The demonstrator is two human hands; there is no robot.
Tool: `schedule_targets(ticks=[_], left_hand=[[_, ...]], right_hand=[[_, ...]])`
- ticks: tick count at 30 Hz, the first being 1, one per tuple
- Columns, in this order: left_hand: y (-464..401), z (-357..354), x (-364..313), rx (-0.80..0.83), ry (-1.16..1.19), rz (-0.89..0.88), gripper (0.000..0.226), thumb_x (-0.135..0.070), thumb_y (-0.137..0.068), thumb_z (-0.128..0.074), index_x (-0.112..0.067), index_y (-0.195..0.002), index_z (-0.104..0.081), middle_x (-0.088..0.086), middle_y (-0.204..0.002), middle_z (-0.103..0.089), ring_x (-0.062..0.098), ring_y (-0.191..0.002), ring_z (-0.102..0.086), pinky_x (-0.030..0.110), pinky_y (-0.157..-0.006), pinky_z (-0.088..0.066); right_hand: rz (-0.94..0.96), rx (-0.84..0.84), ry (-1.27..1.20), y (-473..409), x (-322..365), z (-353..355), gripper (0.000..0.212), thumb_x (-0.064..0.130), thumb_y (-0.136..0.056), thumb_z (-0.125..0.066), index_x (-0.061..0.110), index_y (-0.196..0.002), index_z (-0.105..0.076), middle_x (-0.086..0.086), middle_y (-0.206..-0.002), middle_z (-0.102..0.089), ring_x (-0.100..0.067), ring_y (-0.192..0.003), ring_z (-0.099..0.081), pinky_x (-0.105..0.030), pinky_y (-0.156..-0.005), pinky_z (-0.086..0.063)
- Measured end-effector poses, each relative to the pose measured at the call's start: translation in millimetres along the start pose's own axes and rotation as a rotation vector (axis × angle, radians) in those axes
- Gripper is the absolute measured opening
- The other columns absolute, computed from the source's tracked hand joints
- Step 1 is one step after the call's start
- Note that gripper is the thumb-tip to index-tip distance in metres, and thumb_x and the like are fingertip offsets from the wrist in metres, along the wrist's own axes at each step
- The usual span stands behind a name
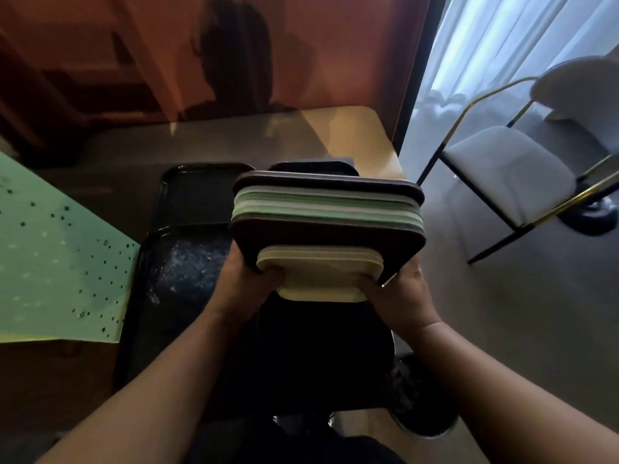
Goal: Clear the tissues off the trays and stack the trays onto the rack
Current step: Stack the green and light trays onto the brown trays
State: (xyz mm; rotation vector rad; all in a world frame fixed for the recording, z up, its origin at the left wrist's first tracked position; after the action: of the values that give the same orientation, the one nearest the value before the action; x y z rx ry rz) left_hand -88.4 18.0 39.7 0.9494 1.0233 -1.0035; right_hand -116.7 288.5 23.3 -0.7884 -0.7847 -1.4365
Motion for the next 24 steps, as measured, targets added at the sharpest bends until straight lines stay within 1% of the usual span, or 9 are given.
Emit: schedule_targets(ticks=[2,5,7,11,13,15,18,21,24], left_hand=[[0.8,0.5,0.6,-0.006,-0.014,-0.006,0.069,-0.025,-0.060,-0.079,-0.053,-0.118,-0.056,-0.019,-0.110,-0.071,0.009,-0.102,-0.067,0.035,-0.087,-0.057],[2.4,0.2,1.8,-0.004,-0.054,-0.003,0.077,-0.030,-0.057,-0.079,-0.031,-0.130,-0.056,-0.011,-0.113,-0.071,0.010,-0.103,-0.067,0.034,-0.087,-0.057],[2.7,0.3,3.7,-0.005,-0.069,-0.006,0.082,-0.027,-0.058,-0.079,-0.022,-0.135,-0.053,-0.011,-0.116,-0.068,0.003,-0.102,-0.065,0.030,-0.087,-0.056],[-4.2,-1.1,0.7,-0.004,-0.099,-0.020,0.072,-0.022,-0.059,-0.079,-0.037,-0.124,-0.053,-0.002,-0.121,-0.063,0.003,-0.108,-0.062,0.034,-0.093,-0.055],[-12.2,-0.1,-5.6,0.005,-0.121,-0.055,0.066,-0.011,-0.060,-0.078,-0.044,-0.113,-0.055,-0.007,-0.115,-0.063,-0.005,-0.102,-0.063,0.026,-0.088,-0.056],[-22.8,0.5,-10.5,0.044,-0.129,-0.126,0.074,-0.002,-0.059,-0.077,-0.040,-0.120,-0.058,-0.014,-0.112,-0.066,-0.008,-0.101,-0.064,0.021,-0.085,-0.055],[-36.3,5.8,-18.2,0.093,-0.014,-0.055,0.088,-0.002,-0.057,-0.081,-0.009,-0.138,-0.047,0.004,-0.120,-0.067,0.009,-0.110,-0.066,0.038,-0.089,-0.057],[-44.3,13.5,-43.6,0.144,0.031,-0.038,0.068,-0.005,-0.060,-0.080,-0.014,-0.124,-0.059,0.004,-0.112,-0.074,0.023,-0.108,-0.069,0.050,-0.089,-0.059],[-53.8,23.1,-85.0,0.208,0.067,-0.061,0.056,-0.005,-0.072,-0.079,-0.008,-0.125,-0.062,0.015,-0.119,-0.072,0.032,-0.112,-0.069,0.056,-0.091,-0.057]], right_hand=[[0.018,0.001,0.007,-2.4,-3.6,1.2,0.072,0.024,-0.069,-0.092,0.023,-0.130,-0.054,0.002,-0.120,-0.062,-0.014,-0.108,-0.058,-0.027,-0.089,-0.046],[0.030,0.010,0.008,-1.4,-10.0,0.8,0.072,0.026,-0.069,-0.092,0.028,-0.129,-0.051,0.000,-0.123,-0.060,-0.017,-0.112,-0.058,-0.031,-0.093,-0.047],[0.027,0.056,0.025,-1.3,-11.8,-0.6,0.076,0.025,-0.073,-0.091,0.018,-0.135,-0.048,0.002,-0.123,-0.056,-0.014,-0.111,-0.055,-0.028,-0.093,-0.043],[0.018,0.089,0.024,-2.5,-9.1,-1.3,0.079,0.022,-0.077,-0.088,0.010,-0.142,-0.044,0.003,-0.122,-0.057,-0.011,-0.108,-0.055,-0.030,-0.090,-0.045],[0.019,0.088,0.004,-5.4,-6.8,-1.9,0.077,0.019,-0.079,-0.086,0.011,-0.142,-0.044,0.003,-0.122,-0.059,-0.009,-0.106,-0.055,-0.028,-0.087,-0.045],[0.005,0.091,-0.021,-12.1,-3.6,-1.9,0.075,0.019,-0.079,-0.085,0.014,-0.143,-0.045,0.004,-0.123,-0.060,-0.007,-0.105,-0.056,-0.028,-0.084,-0.047],[0.043,0.109,-0.091,-27.4,9.4,3.2,0.071,0.016,-0.080,-0.083,0.023,-0.141,-0.046,0.001,-0.129,-0.060,-0.013,-0.115,-0.059,-0.030,-0.090,-0.051],[0.061,0.175,-0.194,-44.1,38.3,16.6,0.067,0.011,-0.085,-0.080,0.032,-0.135,-0.042,0.004,-0.126,-0.056,-0.012,-0.114,-0.058,-0.025,-0.085,-0.055],[0.022,0.236,-0.337,-67.6,72.0,33.4,0.062,0.019,-0.085,-0.082,0.018,-0.138,-0.050,-0.003,-0.124,-0.064,-0.017,-0.111,-0.067,-0.036,-0.083,-0.062]])
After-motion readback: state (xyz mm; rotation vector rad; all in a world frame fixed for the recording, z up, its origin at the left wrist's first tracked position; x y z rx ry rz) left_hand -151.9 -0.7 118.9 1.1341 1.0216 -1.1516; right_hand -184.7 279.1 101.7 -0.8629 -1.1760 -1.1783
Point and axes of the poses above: each hand's wrist, its own y-axis away from the middle knuckle, its own z-axis out of the back of the hand, x = y × z, the point moved 1 cm from there along -y, towards the middle knuckle
